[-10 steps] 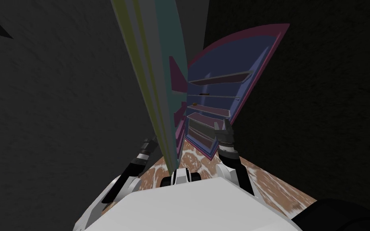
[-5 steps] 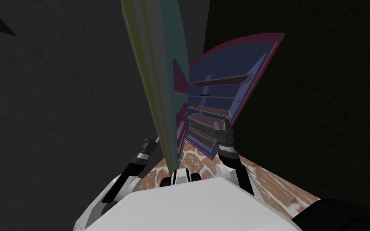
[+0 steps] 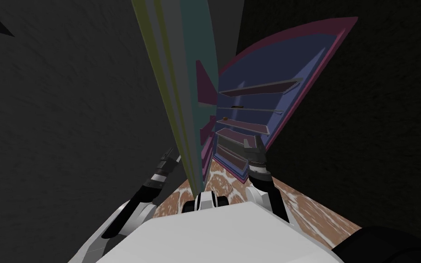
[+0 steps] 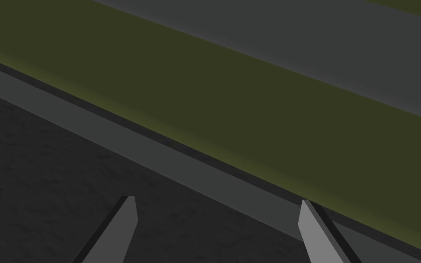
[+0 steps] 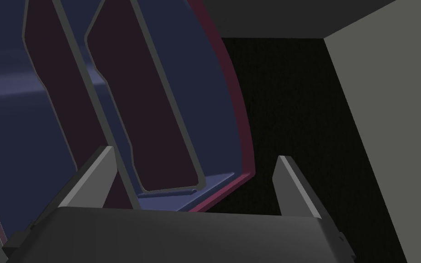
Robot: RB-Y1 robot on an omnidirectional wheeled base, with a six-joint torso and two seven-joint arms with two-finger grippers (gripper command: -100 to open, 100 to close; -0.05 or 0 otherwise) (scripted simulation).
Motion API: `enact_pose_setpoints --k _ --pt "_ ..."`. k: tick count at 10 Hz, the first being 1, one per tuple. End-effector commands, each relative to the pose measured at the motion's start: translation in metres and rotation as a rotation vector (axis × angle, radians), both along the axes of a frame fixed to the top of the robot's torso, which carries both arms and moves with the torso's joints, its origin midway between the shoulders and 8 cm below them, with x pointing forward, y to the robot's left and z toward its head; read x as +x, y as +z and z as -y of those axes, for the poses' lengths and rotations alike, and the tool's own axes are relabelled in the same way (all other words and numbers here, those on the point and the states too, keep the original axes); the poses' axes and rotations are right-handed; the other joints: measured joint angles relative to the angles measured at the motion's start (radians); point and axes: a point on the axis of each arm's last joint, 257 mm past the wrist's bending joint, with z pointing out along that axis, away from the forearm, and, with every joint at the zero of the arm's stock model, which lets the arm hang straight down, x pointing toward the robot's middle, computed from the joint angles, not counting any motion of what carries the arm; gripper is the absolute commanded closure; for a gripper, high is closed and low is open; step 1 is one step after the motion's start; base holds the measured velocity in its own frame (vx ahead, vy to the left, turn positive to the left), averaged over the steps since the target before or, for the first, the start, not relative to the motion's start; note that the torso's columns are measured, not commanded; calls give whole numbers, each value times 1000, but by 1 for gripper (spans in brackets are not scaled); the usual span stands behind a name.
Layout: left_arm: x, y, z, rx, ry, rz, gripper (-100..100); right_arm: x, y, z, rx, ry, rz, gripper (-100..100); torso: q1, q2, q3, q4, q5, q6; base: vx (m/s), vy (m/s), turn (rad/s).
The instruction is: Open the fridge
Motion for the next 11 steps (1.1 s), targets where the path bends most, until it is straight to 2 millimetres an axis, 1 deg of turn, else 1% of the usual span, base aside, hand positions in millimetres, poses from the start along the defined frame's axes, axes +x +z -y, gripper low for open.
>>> enact_pose_setpoints --k 1,4,5,6,11 --pt "-7 17 3 -8 -20 8 -100 0 0 0 0 0 0 0 0 1 1 0 0 0 23 2 74" --pt "-15 32 6 -11 -38 6 -100 0 0 0 0 0 0 0 -1 1 1 0 0 -1 20 0 66" --pt "-12 25 2 -3 -25 -2 -100 0 0 0 0 0 0 0 -3 3 2 1 -1 0 11 10 23" --pt "-12 25 2 -2 -23 -5 0 0 0 0 0 0 0 0 -2 3 3 0 0 -1 0 0 0" --pt "-10 22 -3 7 -12 -11 0 0 0 0 0 0 0 0 3 -3 -2 -3 2 -2 0 0 0"
